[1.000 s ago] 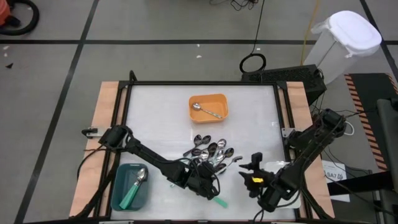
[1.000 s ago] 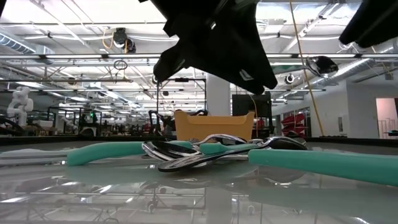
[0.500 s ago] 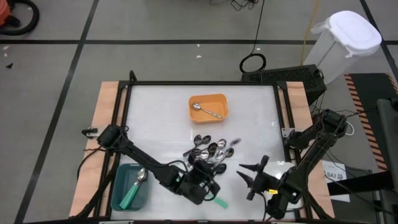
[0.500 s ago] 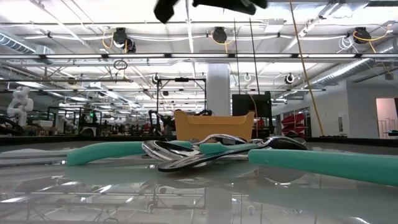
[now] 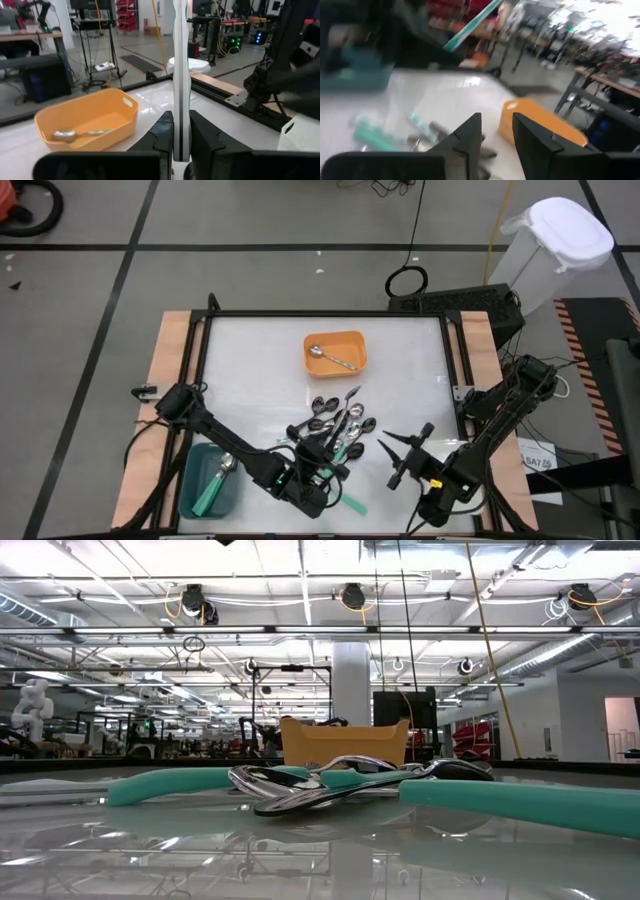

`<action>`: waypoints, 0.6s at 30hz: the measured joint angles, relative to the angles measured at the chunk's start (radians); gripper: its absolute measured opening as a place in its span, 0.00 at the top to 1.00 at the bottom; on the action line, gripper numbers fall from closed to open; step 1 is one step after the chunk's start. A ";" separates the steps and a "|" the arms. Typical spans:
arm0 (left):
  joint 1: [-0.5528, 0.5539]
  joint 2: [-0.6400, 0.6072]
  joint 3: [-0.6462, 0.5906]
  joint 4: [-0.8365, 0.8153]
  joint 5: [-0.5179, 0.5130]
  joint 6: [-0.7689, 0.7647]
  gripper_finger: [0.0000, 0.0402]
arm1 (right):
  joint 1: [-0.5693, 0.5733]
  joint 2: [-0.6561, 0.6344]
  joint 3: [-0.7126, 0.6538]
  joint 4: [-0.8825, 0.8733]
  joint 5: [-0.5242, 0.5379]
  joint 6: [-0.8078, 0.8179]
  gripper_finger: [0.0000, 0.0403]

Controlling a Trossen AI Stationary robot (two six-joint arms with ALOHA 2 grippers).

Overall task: Sort silverware by color (type)
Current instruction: Put the white patterned spoon into the yellow bin

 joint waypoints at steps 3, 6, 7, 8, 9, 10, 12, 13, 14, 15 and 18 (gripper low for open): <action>0.000 0.000 0.000 0.027 -0.004 0.045 0.91 | -0.039 0.000 0.032 0.053 -0.158 -0.188 0.76; 0.002 0.000 0.000 0.042 -0.021 0.047 0.91 | -0.063 -0.007 0.057 0.103 -0.206 -0.340 0.77; 0.002 0.000 0.000 0.043 -0.027 0.042 0.91 | -0.066 -0.020 0.059 0.110 -0.207 -0.379 0.77; 0.002 0.000 0.000 0.043 -0.027 0.038 0.91 | -0.070 -0.037 0.059 0.111 -0.207 -0.412 0.77; 0.002 0.000 0.000 0.043 -0.026 0.031 0.91 | -0.074 -0.057 0.059 0.099 -0.208 -0.442 0.77; 0.002 0.000 0.000 0.043 -0.026 0.028 0.91 | -0.080 -0.082 0.055 0.079 -0.211 -0.468 0.77; -0.002 0.000 0.000 0.044 -0.027 0.018 0.91 | -0.105 -0.145 0.026 0.027 -0.268 -0.498 0.77; -0.003 0.000 0.000 0.044 -0.027 0.018 0.91 | -0.121 -0.180 0.007 0.020 -0.310 -0.507 0.77; -0.004 0.000 0.000 0.044 -0.026 0.018 0.91 | -0.139 -0.217 -0.016 0.026 -0.361 -0.511 0.77; -0.005 0.000 0.000 0.043 -0.026 0.018 0.91 | -0.154 -0.253 -0.040 0.045 -0.405 -0.511 0.77; -0.005 0.000 0.000 0.044 -0.027 0.015 0.91 | -0.189 -0.344 -0.153 0.224 -0.485 -0.533 0.77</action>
